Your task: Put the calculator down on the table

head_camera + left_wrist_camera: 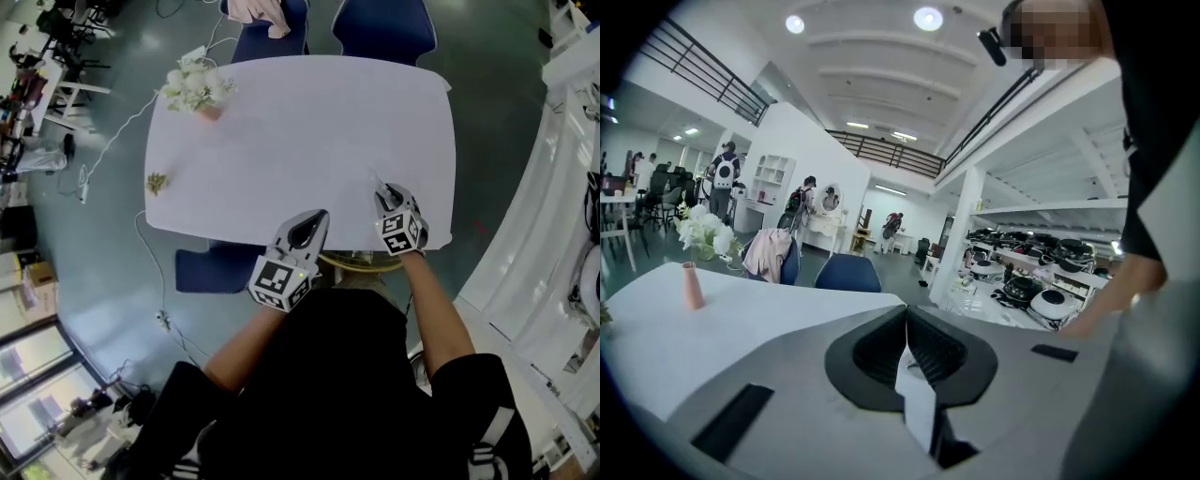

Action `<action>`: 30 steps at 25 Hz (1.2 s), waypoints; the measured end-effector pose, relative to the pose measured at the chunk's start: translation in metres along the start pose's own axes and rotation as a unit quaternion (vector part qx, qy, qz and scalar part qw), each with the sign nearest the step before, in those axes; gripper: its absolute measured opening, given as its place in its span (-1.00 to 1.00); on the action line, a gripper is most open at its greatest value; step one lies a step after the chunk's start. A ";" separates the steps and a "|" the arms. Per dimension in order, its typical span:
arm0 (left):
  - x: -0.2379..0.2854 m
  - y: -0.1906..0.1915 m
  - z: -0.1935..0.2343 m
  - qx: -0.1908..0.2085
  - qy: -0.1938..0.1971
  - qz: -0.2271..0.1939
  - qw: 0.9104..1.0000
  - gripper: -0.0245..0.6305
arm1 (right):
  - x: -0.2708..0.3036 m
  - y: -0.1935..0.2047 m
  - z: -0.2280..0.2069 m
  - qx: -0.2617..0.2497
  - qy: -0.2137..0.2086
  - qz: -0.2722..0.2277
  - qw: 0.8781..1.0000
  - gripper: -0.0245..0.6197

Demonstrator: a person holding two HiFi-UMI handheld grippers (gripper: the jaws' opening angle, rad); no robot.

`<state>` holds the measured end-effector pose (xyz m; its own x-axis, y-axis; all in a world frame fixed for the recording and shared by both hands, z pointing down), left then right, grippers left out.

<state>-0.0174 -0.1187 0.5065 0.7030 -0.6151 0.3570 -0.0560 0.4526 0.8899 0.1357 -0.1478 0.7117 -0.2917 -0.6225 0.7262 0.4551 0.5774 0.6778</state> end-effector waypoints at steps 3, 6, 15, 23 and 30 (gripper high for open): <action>0.004 0.002 0.006 -0.013 0.004 0.009 1.000 -0.91 | 0.017 0.009 0.003 -0.012 0.001 0.019 1.000 -0.54; 0.002 -0.005 0.005 -0.028 0.021 0.004 0.999 -0.91 | 0.031 0.017 0.014 -0.021 -0.012 0.032 0.999 -0.54; -0.011 -0.016 0.012 -0.044 0.034 -0.015 0.998 -0.91 | 0.048 0.027 0.047 -0.054 -0.029 0.056 0.997 -0.52; -0.027 -0.006 0.019 -0.046 0.013 -0.021 0.999 -0.91 | 0.044 0.031 0.071 -0.043 -0.086 0.071 0.993 -0.39; -0.043 -0.012 0.016 -0.038 -0.010 -0.054 0.998 -0.91 | 0.042 0.040 0.095 -0.008 -0.144 0.081 0.986 -0.30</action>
<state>-0.0580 -0.1083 0.4846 0.6879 -0.6754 0.2659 0.0743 0.4299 0.8998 0.0622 -0.1006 0.7798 -0.4403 -0.3464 0.8284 0.5269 0.6473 0.5507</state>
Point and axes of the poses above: the fingertips, and each gripper's own axes: x forward along the fingers, z to its left, y out of its underside, the point moved 1 cm from there along -x, backward along the fingers, and after that the axes turned 3 degrees about -y, right-handed, at the moved point
